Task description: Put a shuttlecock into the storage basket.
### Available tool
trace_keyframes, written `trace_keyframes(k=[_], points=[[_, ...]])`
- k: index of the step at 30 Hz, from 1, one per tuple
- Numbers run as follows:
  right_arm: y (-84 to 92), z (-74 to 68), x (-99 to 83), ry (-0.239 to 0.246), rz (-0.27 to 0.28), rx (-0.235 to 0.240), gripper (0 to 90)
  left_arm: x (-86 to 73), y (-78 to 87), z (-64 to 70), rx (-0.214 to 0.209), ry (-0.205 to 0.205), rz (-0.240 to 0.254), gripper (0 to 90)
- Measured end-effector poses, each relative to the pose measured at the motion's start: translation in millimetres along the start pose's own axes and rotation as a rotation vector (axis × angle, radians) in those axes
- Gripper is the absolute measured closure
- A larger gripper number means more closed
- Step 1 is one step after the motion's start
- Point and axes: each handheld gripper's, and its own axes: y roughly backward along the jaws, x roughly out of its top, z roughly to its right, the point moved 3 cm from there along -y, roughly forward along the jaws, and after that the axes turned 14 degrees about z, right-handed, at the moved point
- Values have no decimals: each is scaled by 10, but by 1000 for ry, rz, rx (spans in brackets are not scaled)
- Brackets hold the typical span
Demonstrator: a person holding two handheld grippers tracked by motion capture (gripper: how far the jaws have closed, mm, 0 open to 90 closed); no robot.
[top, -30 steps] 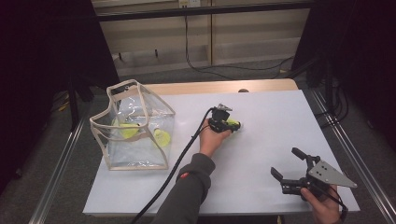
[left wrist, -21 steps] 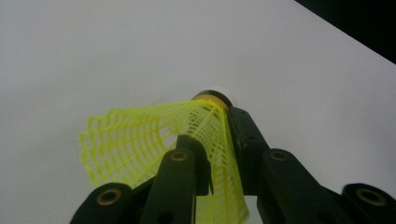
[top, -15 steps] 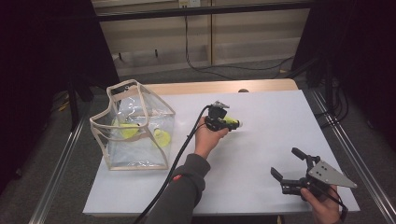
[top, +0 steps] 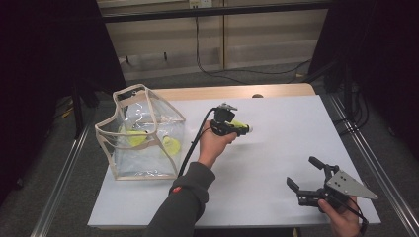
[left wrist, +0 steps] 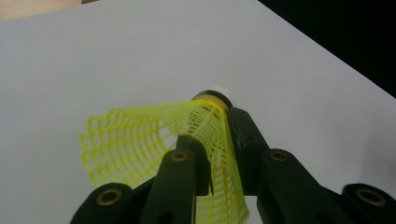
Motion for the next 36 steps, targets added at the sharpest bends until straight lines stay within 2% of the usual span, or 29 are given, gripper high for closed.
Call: trace_keyframes(k=[16, 19, 36], points=[[-9, 0, -5, 1, -2, 5, 12, 218, 329, -87, 44, 20, 5, 807], [-12, -1, -7, 0, -2, 5, 12, 263, 382, -97, 49, 35, 10, 807], [-12, -2, -7, 1, -3, 4, 12, 521, 638, -93, 89, 37, 18, 807]])
